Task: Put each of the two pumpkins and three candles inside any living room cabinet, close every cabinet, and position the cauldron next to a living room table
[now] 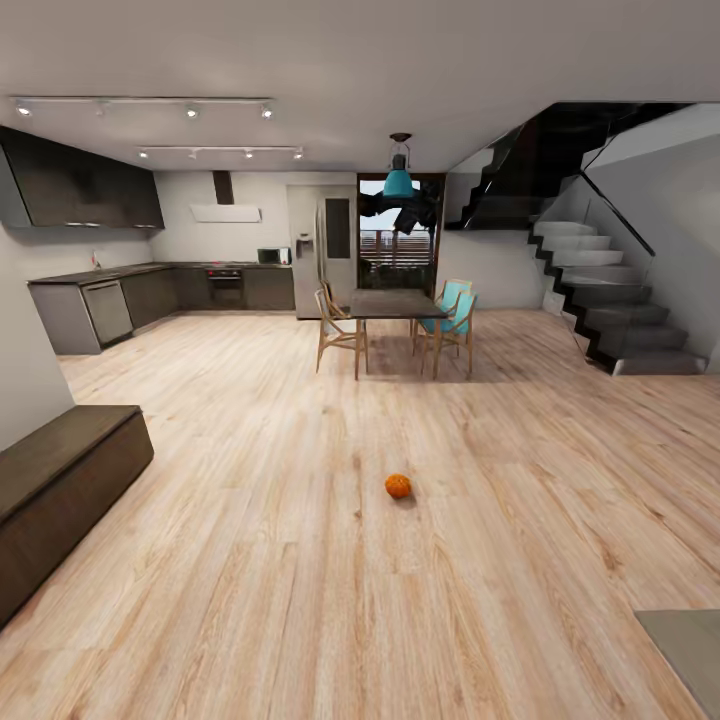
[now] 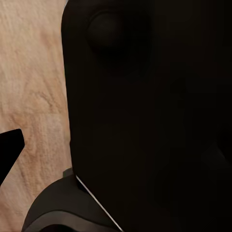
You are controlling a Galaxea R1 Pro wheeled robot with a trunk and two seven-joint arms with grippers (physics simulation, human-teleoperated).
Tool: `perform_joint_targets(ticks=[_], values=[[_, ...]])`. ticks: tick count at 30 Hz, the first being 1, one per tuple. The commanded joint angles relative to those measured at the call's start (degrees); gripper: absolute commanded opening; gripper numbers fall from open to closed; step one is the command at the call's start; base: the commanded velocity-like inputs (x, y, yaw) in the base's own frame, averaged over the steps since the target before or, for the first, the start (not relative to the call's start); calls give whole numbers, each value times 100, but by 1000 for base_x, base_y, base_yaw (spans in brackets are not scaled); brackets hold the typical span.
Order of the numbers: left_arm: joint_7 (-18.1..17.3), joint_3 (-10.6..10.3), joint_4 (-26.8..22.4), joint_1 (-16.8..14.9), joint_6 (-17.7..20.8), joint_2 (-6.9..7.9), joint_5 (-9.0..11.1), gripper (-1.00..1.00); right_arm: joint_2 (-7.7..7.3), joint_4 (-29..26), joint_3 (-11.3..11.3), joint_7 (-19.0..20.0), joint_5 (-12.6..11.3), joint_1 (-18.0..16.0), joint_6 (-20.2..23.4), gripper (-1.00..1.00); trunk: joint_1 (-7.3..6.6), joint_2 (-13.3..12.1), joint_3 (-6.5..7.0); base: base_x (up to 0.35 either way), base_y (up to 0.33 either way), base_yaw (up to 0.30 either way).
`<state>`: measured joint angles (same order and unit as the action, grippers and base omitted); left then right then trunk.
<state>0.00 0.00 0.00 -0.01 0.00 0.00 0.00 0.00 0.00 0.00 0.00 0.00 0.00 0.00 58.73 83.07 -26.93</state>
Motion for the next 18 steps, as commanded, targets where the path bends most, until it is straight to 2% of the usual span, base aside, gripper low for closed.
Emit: perform_joint_targets(ticks=[1,3,6,16,18], values=[[0,0,0,1,0,0,0,100,0,0,0,0,0,0,0,100,0,1,0,0,0,0],[-9,9,9,-8,-9,-62,0,100,-18,9,-12,-13,-25,-8,12,100,0,1,0,0,0,0],[-9,9,9,-8,-9,-62,-1,100,-18,9,-8,-12,-14,-8,-4,100,0,1,0,0,0,0],[-9,24,-46,-8,-259,-105,-21,100,302,-5,-2,14,3,-8,-81,100,0,1,0,0,0,0],[-9,42,-45,-8,-323,-110,-1,100,312,-7,15,20,28,-8,-86,100,0,1,0,0,0,0]])
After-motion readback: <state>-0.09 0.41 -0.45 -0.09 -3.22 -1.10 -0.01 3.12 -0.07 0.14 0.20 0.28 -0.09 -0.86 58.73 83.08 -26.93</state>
